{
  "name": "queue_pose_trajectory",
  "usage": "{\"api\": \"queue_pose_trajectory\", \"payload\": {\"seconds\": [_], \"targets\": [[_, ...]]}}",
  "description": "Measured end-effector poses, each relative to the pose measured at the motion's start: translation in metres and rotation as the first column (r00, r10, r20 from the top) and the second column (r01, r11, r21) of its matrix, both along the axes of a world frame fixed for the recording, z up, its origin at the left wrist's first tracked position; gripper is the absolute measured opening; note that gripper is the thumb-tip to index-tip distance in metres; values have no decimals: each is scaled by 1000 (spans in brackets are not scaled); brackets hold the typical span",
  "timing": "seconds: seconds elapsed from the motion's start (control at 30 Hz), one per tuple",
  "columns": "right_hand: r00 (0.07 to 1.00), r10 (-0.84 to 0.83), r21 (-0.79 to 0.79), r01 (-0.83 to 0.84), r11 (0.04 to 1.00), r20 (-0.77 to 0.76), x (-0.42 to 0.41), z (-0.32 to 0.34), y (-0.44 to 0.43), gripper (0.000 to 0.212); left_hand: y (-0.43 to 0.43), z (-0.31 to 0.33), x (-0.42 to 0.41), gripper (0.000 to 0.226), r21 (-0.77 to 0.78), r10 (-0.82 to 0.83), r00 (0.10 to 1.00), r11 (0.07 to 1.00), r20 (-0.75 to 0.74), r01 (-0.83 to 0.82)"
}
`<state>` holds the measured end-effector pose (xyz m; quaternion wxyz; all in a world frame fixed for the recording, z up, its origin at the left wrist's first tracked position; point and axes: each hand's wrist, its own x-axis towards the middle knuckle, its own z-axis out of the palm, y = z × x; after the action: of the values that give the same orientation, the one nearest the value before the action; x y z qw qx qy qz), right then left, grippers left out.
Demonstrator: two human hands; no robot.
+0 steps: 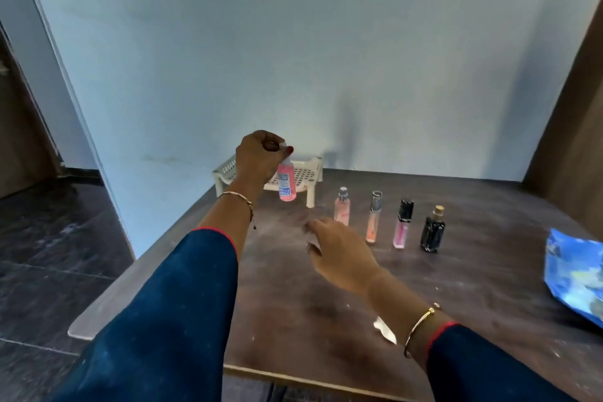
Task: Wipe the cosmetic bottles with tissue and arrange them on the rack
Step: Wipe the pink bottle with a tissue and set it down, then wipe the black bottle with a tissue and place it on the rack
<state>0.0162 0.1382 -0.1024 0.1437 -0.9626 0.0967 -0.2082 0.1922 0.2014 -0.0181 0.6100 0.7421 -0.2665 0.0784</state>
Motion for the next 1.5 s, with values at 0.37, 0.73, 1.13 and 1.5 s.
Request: {"api": "queue_pose_trajectory", "payload": {"seconds": [0.37, 0.73, 1.13, 1.5], "targets": [[996, 84, -18, -83, 996, 31, 54, -24, -25, 18, -59, -26, 85, 14, -10, 32, 999, 999, 39, -32], [995, 95, 33, -95, 995, 6, 62, -28, -37, 16, -83, -51, 101, 19, 109, -14, 998, 994, 68, 7], [999, -9, 80, 5, 997, 51, 15, 0, -37, 17, -87, 5, 31, 54, 255, -87, 948, 967, 305, 6], [993, -114, 116, 111, 987, 22, -69, -8, -32, 18, -116, 5, -111, 5, 470, -480, 843, 818, 241, 331]]}}
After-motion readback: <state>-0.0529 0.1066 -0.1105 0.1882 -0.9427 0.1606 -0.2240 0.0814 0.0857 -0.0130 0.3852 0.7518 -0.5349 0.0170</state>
